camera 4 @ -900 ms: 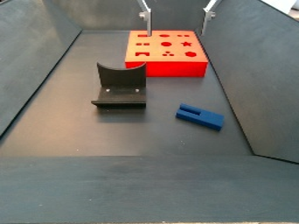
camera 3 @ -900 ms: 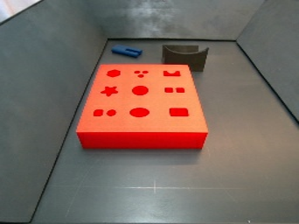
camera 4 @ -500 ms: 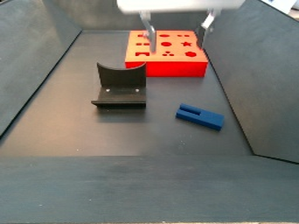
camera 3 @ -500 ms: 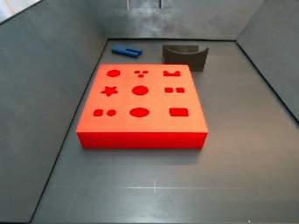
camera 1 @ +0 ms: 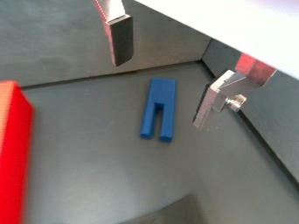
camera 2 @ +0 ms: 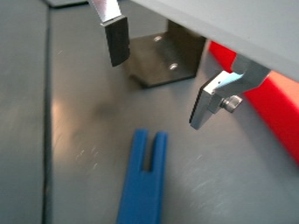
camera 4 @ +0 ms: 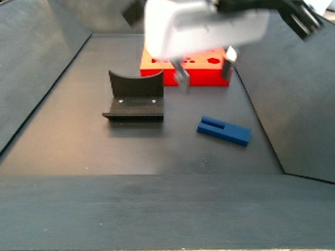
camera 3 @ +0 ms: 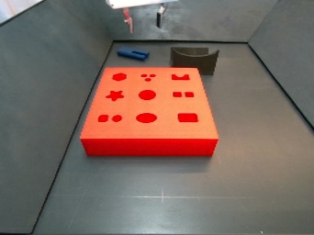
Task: Pick up the square-circle object. Move up. Rotate the square-circle object. Place the square-circle object on the fixture. Regrasp the square-circle object. Move to above the board. Insert the square-circle object.
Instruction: Pick up the square-circle object.
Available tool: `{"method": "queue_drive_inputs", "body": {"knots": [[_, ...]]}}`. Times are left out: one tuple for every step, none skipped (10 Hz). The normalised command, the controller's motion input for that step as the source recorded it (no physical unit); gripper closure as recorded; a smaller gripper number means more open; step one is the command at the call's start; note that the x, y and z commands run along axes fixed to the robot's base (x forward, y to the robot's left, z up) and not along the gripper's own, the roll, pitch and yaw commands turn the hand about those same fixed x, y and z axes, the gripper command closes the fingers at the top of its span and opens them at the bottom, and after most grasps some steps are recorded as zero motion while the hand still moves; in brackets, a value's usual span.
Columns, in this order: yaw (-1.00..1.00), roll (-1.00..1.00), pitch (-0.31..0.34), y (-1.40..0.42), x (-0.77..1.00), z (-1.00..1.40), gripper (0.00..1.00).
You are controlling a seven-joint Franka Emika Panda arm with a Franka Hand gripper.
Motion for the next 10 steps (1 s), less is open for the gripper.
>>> {"method": "queue_drive_inputs", "body": {"knots": [[0.21,-0.5,0.0,0.5,0.0,-0.07,0.0],[0.21,-0.5,0.0,0.47,-0.01,-0.18,0.0],[0.22,-0.37,-0.004,0.26,-0.09,-0.42,0.0],[0.29,-0.07,-0.003,0.0,-0.1,-0.71,0.0],[0.32,0.14,-0.107,-0.07,-0.18,-0.76,0.0],[0.35,0.22,-0.144,-0.07,-0.24,-0.71,0.0],[0.32,0.21,-0.101,0.0,-0.17,-0.61,0.0],[0.29,0.19,-0.137,0.0,-0.14,-0.61,0.0],[0.3,0.09,-0.193,0.0,-0.13,-0.62,0.0],[0.29,0.0,-0.231,0.0,-0.14,-0.49,0.0]]}}
